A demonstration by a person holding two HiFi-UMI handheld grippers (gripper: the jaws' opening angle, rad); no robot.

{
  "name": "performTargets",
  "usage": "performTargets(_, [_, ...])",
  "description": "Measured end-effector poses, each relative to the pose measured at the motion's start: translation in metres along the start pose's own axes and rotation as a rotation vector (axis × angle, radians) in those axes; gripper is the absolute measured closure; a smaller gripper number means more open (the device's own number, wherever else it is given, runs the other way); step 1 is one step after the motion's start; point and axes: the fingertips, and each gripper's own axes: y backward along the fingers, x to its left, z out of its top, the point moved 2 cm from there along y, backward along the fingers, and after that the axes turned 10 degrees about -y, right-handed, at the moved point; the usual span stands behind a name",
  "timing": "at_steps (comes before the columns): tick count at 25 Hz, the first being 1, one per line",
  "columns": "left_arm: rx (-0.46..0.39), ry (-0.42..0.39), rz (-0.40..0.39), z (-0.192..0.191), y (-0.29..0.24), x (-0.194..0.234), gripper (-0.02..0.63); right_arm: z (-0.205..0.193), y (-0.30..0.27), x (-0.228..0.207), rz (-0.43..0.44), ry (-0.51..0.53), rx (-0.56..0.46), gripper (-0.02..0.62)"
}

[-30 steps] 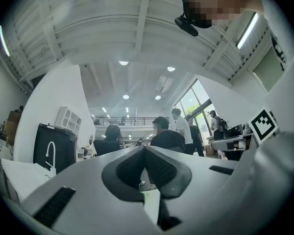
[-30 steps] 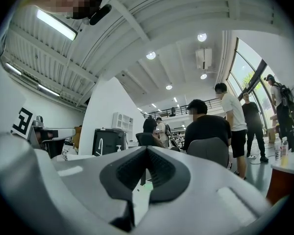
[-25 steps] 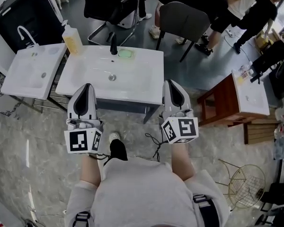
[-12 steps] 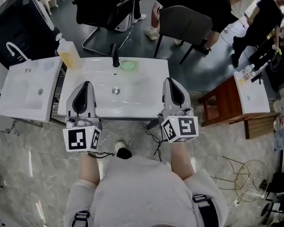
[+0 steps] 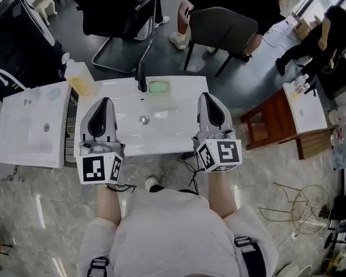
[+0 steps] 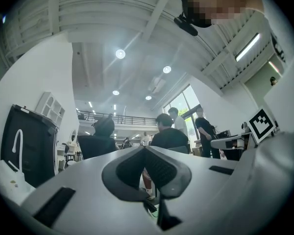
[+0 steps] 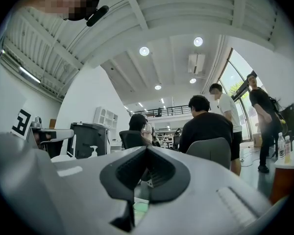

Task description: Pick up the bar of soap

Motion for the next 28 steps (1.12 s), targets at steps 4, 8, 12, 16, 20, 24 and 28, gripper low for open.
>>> performTargets(4, [-0.003,0.010,-0.026,-0.007,-0.010,0.012,0.598,-0.003,-0.013,0.007,-0.011,0.023,0.010,0.584])
performTargets(8, [0.013,0.027,-0.040,-0.017,-0.018,0.020,0.598,-0.010,-0.026,0.010,-0.010,0.018,0.047,0.584])
performTargets(12, [0.031,0.041,-0.050,-0.028,-0.024,0.022,0.598,-0.023,-0.037,0.009,0.004,0.019,0.105,0.584])
performTargets(16, [0.055,0.058,-0.038,-0.043,-0.031,0.028,0.598,-0.048,-0.058,0.005,0.043,0.011,0.202,0.584])
performTargets(20, [0.074,0.058,-0.015,-0.052,-0.035,0.032,0.598,-0.076,-0.079,-0.004,0.079,0.013,0.320,0.584])
performTargets(24, [0.099,0.065,0.017,-0.060,-0.043,0.035,0.598,-0.108,-0.101,-0.010,0.157,-0.006,0.483,0.584])
performTargets(28, [0.119,0.066,0.057,-0.067,-0.050,0.037,0.598,-0.139,-0.123,-0.012,0.264,0.022,0.638,0.584])
